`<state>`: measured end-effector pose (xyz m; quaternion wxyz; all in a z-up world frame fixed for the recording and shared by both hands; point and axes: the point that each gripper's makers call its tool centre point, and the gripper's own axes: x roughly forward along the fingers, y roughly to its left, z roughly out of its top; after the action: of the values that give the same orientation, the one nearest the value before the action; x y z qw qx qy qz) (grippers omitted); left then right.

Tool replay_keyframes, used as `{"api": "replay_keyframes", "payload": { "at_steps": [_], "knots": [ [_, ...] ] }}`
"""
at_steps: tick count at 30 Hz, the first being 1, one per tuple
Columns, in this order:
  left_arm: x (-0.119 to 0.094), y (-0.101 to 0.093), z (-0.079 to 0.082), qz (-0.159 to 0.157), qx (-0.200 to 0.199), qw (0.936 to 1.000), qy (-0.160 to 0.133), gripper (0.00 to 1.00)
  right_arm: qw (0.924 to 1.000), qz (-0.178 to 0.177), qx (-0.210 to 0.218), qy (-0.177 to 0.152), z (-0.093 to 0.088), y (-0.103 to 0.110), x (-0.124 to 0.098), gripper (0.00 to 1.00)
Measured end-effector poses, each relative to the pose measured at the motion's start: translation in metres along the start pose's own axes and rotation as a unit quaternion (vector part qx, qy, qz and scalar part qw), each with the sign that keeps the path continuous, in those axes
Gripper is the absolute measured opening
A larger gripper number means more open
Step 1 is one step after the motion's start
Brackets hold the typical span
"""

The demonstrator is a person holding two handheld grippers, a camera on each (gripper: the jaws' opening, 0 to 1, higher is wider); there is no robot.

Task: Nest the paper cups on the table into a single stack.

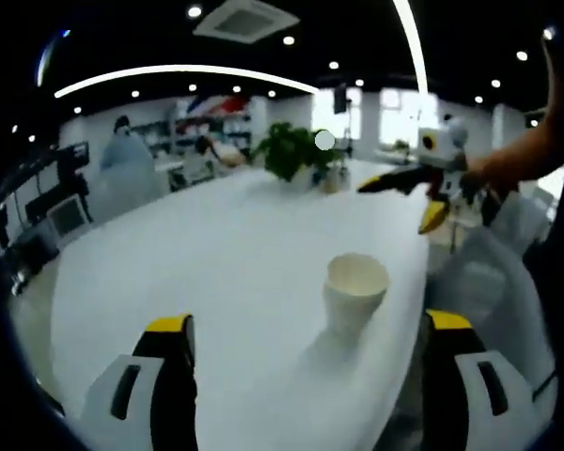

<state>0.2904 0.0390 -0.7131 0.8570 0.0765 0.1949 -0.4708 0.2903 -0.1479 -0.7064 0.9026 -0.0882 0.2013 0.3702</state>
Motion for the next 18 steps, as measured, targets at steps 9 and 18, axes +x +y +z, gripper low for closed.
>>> {"api": "replay_keyframes", "payload": {
  "at_steps": [9, 18],
  "knots": [
    [0.014, -0.015, -0.015, -0.014, 0.014, 0.9998, 0.004, 1.00, 0.9998, 0.013, -0.012, 0.006, -0.005, 0.018, 0.014, 1.00],
    [0.031, -0.027, -0.032, 0.024, -0.002, 0.9990, 0.039, 0.97, 0.9948, 0.086, -0.021, 0.051, -0.041, 0.034, 0.031, 0.92]
  ]
}}
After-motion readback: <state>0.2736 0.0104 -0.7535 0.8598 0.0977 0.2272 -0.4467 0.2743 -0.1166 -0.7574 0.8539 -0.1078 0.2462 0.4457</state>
